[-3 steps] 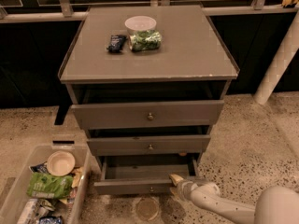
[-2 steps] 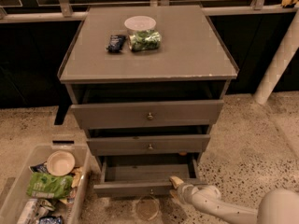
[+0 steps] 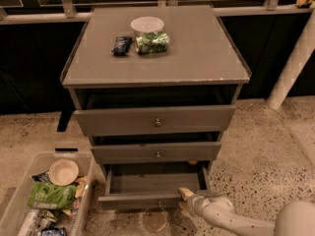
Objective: Open bottom drawer
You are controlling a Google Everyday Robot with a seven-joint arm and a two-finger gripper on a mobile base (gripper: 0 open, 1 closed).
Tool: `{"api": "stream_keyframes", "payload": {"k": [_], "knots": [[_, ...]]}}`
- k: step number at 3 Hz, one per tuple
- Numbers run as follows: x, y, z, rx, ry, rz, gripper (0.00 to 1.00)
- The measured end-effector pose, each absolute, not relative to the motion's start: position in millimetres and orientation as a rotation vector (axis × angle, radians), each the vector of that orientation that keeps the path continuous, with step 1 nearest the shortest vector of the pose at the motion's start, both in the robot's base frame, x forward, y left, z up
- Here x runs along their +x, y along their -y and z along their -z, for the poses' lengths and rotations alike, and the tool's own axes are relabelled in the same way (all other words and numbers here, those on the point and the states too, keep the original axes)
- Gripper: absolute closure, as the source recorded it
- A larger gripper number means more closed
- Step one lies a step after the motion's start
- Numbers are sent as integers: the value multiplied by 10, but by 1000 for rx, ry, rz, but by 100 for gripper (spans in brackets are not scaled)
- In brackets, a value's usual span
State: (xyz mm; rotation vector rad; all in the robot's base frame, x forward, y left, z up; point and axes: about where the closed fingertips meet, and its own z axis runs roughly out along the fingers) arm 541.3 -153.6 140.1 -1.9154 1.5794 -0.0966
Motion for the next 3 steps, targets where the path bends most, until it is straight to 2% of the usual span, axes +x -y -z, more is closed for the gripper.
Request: {"api": "stream_keyframes", "payload": {"k": [3], "knots": [[5307, 1583, -1448, -1907, -1578, 97, 100]]}}
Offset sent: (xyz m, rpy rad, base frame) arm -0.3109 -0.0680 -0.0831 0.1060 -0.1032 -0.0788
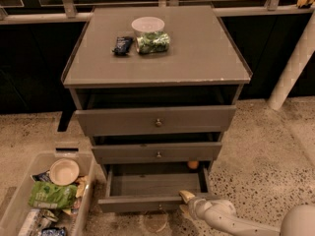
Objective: Open bottom drawer
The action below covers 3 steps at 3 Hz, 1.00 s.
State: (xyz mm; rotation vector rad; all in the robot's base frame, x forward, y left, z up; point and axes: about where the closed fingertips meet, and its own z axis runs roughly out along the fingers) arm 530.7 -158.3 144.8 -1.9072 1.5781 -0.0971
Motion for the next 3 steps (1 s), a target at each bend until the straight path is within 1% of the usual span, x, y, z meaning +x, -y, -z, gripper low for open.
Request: {"api": "stream_keyframes", "payload": {"k": [3], "knots": [[5100, 1640, -1405, -1890, -1577, 99, 100]]}}
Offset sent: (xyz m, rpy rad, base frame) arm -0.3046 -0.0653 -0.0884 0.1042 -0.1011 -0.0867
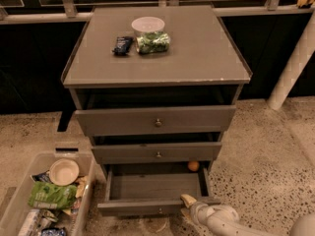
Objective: Open bottom drawer
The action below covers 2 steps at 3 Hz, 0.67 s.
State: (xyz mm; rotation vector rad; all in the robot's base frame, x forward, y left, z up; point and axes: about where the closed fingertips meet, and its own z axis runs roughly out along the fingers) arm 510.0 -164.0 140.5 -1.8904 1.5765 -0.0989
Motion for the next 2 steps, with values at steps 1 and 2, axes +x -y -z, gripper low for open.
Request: {"api": "stream_keyframes", "payload": {"k": [1, 2], "knots": [[5100, 1640, -1434, -1890, -1576, 99, 100], [4975, 1621, -1375, -1900, -1561, 94, 100]]}}
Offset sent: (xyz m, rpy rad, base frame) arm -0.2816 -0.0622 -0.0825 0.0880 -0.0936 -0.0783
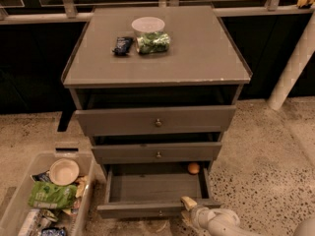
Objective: Open bottom drawer
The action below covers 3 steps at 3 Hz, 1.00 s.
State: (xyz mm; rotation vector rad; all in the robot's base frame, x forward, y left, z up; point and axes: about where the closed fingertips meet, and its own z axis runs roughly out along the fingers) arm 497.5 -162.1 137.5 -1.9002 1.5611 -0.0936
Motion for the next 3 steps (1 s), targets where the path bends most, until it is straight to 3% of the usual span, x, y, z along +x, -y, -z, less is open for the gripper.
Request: {"api": "stream_keyframes", "payload": {"k": [3], "knots": [[4843, 1619, -1425, -1911, -1546, 88, 100]]}}
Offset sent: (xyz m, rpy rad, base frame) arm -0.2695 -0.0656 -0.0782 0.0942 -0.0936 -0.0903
